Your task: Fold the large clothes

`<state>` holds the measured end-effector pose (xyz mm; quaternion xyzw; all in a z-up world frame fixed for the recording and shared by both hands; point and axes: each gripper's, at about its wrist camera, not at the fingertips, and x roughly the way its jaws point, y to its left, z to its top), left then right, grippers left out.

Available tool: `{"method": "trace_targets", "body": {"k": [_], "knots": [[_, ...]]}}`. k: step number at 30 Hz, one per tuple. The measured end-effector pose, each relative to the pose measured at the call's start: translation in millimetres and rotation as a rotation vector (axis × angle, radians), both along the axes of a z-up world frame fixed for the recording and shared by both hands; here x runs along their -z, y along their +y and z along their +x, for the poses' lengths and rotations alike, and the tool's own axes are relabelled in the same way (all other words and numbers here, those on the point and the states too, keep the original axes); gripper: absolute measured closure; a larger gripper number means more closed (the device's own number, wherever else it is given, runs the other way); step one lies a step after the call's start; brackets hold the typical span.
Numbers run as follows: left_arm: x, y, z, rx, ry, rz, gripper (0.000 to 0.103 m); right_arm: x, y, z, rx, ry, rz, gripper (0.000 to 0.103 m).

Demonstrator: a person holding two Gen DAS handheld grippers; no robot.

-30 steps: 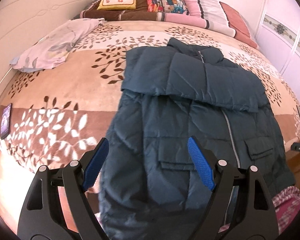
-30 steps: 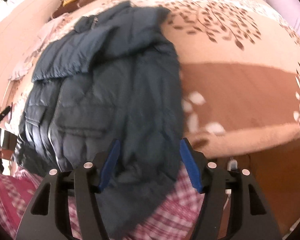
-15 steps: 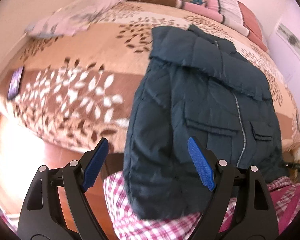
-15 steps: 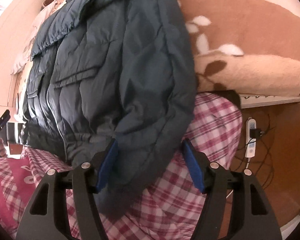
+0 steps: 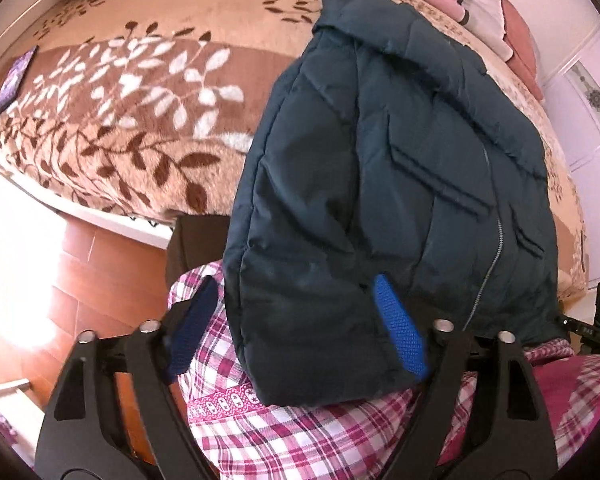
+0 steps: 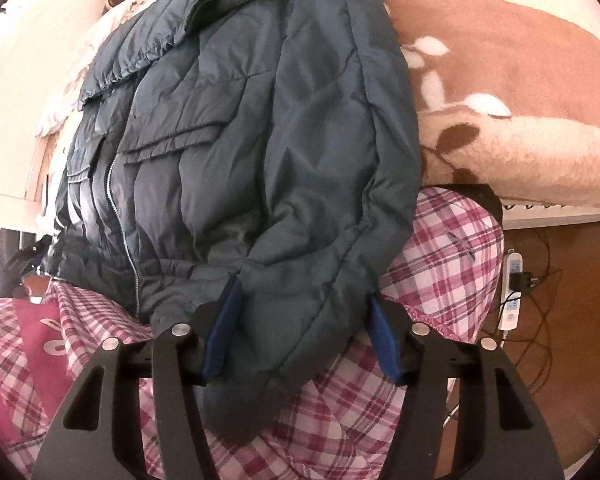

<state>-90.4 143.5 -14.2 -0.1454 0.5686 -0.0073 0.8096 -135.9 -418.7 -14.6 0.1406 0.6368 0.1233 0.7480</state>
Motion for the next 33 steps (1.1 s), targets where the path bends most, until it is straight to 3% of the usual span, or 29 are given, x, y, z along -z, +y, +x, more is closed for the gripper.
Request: {"method": "trace_targets", "body": {"k": [1, 4, 9, 10, 12, 13, 14, 17, 21, 28, 33], "knots": [[4, 1, 0, -0.002, 0.021, -0.004, 0.045, 0, -1, -1, 0.003, -0.005, 0.003, 0.045], [11, 5, -3, -0.013, 0.059, -0.032, 0.056, -1, 0, -4, 0.0, -0.016, 0.011, 0.049], [15, 13, -7, -0.053, 0.048, -0.103, 0.057, -2, -1, -10, -0.003, -0.026, 0.077, 0.054], [16, 13, -8, -0.053, 0.043, -0.106, 0.059, -1, -1, -10, -0.002, -0.03, 0.083, 0.06], [15, 11, -8, -0.031, 0.025, -0.117, 0.074, 3, -2, -12, 0.005, -0.026, 0.116, 0.073], [14, 10, -9, -0.02, 0.013, -0.13, 0.087, 5, -1, -12, 0.011, -0.029, 0.121, 0.079], [11, 11, -11, -0.012, -0.002, -0.139, 0.092, 5, 0, -13, 0.019, -0.039, 0.133, 0.081], [-4, 3, -11, 0.027, -0.059, -0.109, 0.095, 1, -2, -15, 0.057, -0.069, 0.172, 0.087], [-38, -1, -10, 0.051, -0.174, -0.141, 0.095, -21, -14, -16, 0.102, -0.145, 0.269, 0.089], [-115, -8, -14, 0.111, -0.417, -0.139, 0.095, -94, -20, -8, 0.102, -0.359, 0.386, 0.089], [-151, -9, -20, 0.129, -0.525, -0.123, 0.095, -132, -31, -12, 0.12, -0.47, 0.433, 0.089]]}}
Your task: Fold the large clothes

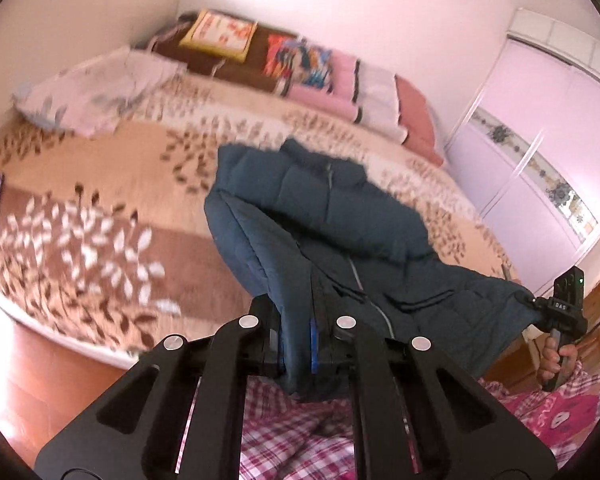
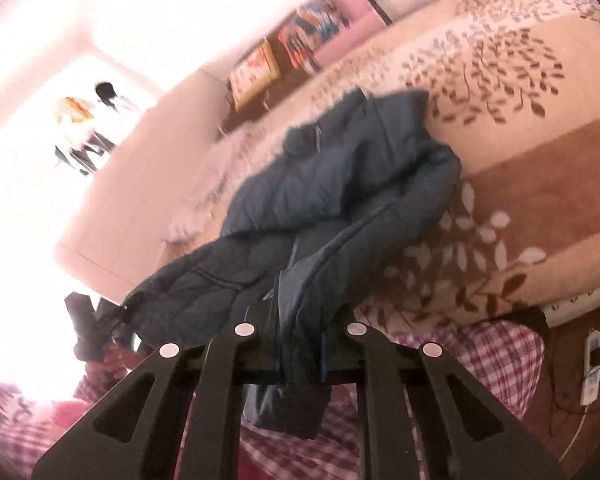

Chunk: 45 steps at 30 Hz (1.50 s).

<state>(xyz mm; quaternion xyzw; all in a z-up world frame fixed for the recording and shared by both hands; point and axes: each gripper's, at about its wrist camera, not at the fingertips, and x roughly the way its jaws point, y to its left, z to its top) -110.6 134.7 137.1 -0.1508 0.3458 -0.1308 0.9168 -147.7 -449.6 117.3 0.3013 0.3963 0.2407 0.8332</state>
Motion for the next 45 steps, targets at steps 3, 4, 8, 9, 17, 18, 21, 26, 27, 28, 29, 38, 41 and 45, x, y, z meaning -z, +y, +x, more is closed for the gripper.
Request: {"method": "trace_targets", "body": {"k": [3, 4, 8, 9, 17, 18, 21, 26, 27, 28, 29, 38, 41, 45], "knots": [[-14, 4, -8, 0.002, -0.04, -0.014, 0.095, -9, -11, -9, 0.046, -0.034, 0.048, 0.089], [-17, 5, -11, 0.004, -0.051, -0.016, 0.095, -11, -15, -13, 0.065, -0.042, 0.069, 0.089], [-28, 8, -31, 0.02, -0.078, -0.009, 0.095, -19, -31, -33, 0.104, -0.064, 0.11, 0.089], [-30, 10, -38, 0.026, -0.081, -0.011, 0.095, -22, -32, -39, 0.106, -0.069, 0.113, 0.089], [-43, 28, -84, 0.051, -0.102, -0.042, 0.094, -45, -29, -90, 0.089, -0.113, 0.144, 0.089], [-44, 29, -87, 0.055, -0.11, -0.042, 0.094, -46, -28, -92, 0.085, -0.119, 0.147, 0.089], [-45, 31, -83, 0.056, -0.116, -0.036, 0.094, -49, -30, -89, 0.088, -0.126, 0.149, 0.089], [-35, 25, -45, 0.039, -0.062, -0.07, 0.094, -31, -32, -56, 0.113, -0.061, 0.161, 0.089], [-35, 25, -39, 0.036, -0.06, -0.075, 0.094, -29, -31, -44, 0.111, -0.055, 0.167, 0.089], [-37, 24, -28, 0.032, -0.062, -0.08, 0.094, -29, -31, -38, 0.109, -0.056, 0.167, 0.089], [-40, 24, -21, 0.029, -0.066, -0.08, 0.094, -31, -31, -29, 0.107, -0.059, 0.165, 0.089], [-48, 16, 107, -0.037, -0.066, -0.079, 0.093, -37, -39, 108, 0.142, -0.028, 0.168, 0.089], [-35, 13, 170, -0.072, -0.032, -0.081, 0.093, -19, -41, 164, 0.176, 0.03, 0.178, 0.089], [1, 12, 252, -0.127, 0.048, -0.076, 0.093, 29, -43, 245, 0.239, 0.15, 0.208, 0.089]]}}
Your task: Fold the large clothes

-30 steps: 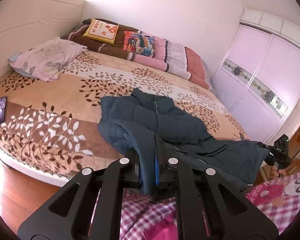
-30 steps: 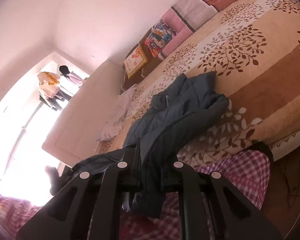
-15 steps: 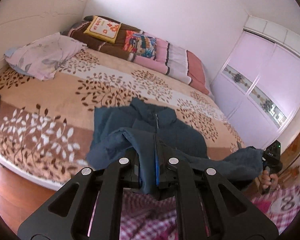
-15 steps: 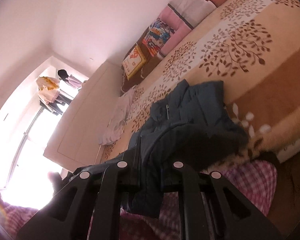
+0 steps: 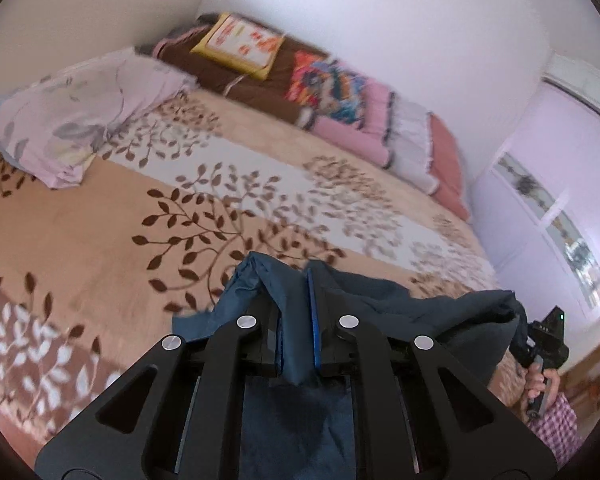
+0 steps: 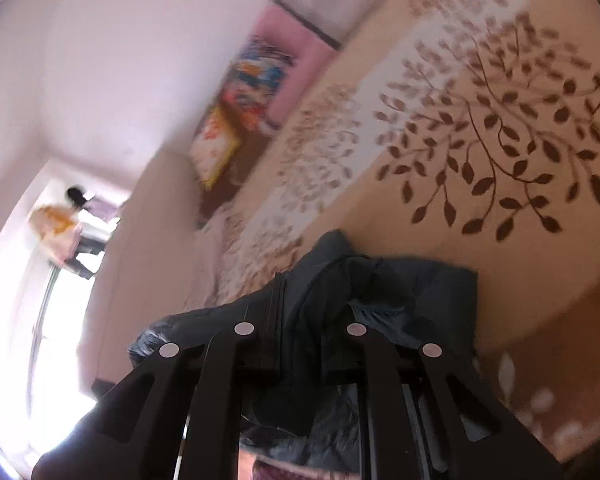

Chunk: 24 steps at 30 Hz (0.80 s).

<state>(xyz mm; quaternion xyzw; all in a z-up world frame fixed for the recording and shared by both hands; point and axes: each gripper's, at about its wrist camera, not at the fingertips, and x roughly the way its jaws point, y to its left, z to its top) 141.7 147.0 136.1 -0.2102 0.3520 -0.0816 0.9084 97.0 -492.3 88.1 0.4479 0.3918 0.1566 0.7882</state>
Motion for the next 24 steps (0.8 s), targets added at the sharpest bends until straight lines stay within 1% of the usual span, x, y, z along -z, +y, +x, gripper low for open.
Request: {"method": "trace_targets", "body": {"k": [1, 3, 5, 8, 10, 13, 15, 17, 18, 19, 20, 21, 22, 23, 24], "knots": [[11, -1, 20, -0.012, 0.024, -0.003, 0.093, 11, 1, 13, 0.005, 0.023, 0.004, 0.089], [30, 0, 47, -0.037, 0.065, -0.008, 0.093, 40, 3, 45, 0.03, 0.091, 0.004, 0.089], [50, -1, 71, -0.056, 0.1, 0.0, 0.093, 61, 5, 64, 0.047, 0.133, 0.013, 0.089], [76, -3, 95, -0.079, 0.156, 0.016, 0.093, 88, 9, 85, 0.058, 0.186, -0.009, 0.089], [92, -4, 105, -0.094, 0.194, 0.035, 0.091, 98, 13, 94, 0.041, 0.211, -0.047, 0.089], [108, -3, 109, -0.125, 0.236, 0.042, 0.09, 105, 16, 100, 0.016, 0.237, -0.064, 0.087], [113, -2, 111, -0.13, 0.252, 0.029, 0.088, 109, 15, 104, 0.008, 0.257, -0.03, 0.08], [114, -2, 112, -0.135, 0.267, 0.015, 0.083, 110, 12, 105, -0.002, 0.268, 0.01, 0.074], [112, -2, 112, -0.134, 0.267, 0.008, 0.081, 109, 11, 107, -0.006, 0.269, 0.029, 0.069], [109, -1, 112, -0.131, 0.267, -0.004, 0.073, 108, 9, 107, -0.008, 0.267, 0.045, 0.064], [106, -1, 112, -0.128, 0.26, -0.025, 0.06, 106, 7, 107, -0.01, 0.261, 0.067, 0.061], [101, 0, 111, -0.127, 0.246, -0.043, 0.053, 103, 6, 107, -0.01, 0.25, 0.097, 0.05], [95, 2, 109, -0.132, 0.222, -0.057, 0.042, 100, 6, 107, -0.01, 0.239, 0.12, 0.034], [90, 2, 108, -0.138, 0.202, -0.059, 0.029, 97, 5, 106, -0.003, 0.221, 0.147, 0.029], [82, 3, 105, -0.152, 0.168, -0.045, 0.022, 93, 4, 104, 0.007, 0.202, 0.154, 0.023]]}}
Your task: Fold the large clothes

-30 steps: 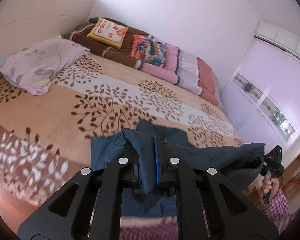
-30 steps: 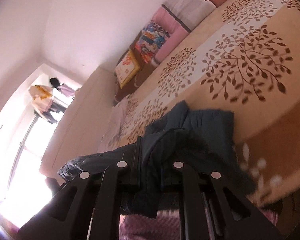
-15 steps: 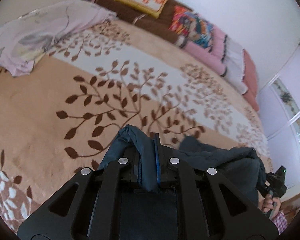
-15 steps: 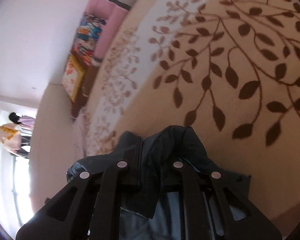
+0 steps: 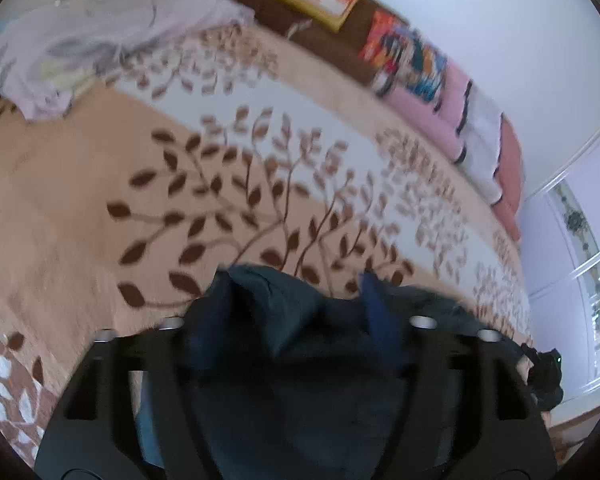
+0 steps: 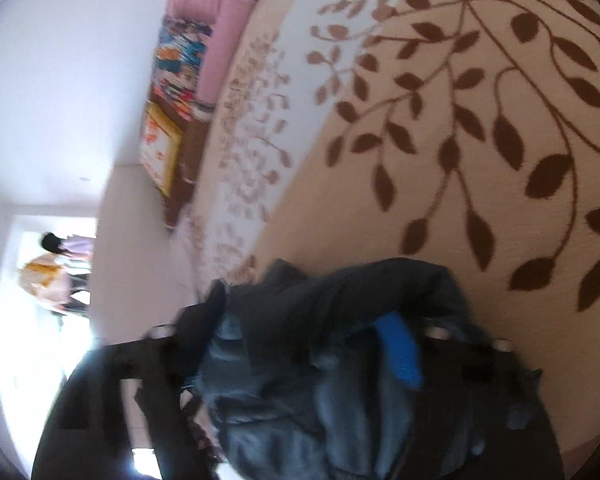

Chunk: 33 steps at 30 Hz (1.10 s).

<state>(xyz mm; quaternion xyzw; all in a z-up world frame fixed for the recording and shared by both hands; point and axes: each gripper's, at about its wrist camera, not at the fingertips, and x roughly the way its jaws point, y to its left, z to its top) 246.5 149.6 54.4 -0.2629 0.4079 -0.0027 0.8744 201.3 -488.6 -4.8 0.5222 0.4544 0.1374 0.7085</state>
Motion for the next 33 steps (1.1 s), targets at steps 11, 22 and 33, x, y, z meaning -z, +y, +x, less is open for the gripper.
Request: {"method": "trace_targets", "body": {"k": [11, 22, 33], "knots": [[-41, -11, -56, 0.052, -0.123, 0.087, 0.018, -41, 26, -24, 0.0, -0.105, -0.243, 0.043], [-32, -80, -178, 0.185, -0.209, 0.329, 0.018, -61, 200, -37, -0.415, -0.266, -0.641, 0.093], [17, -110, -224, 0.307, -0.123, 0.29, 0.018, 13, 269, 32, -0.494, -0.083, -0.741, 0.103]]}}
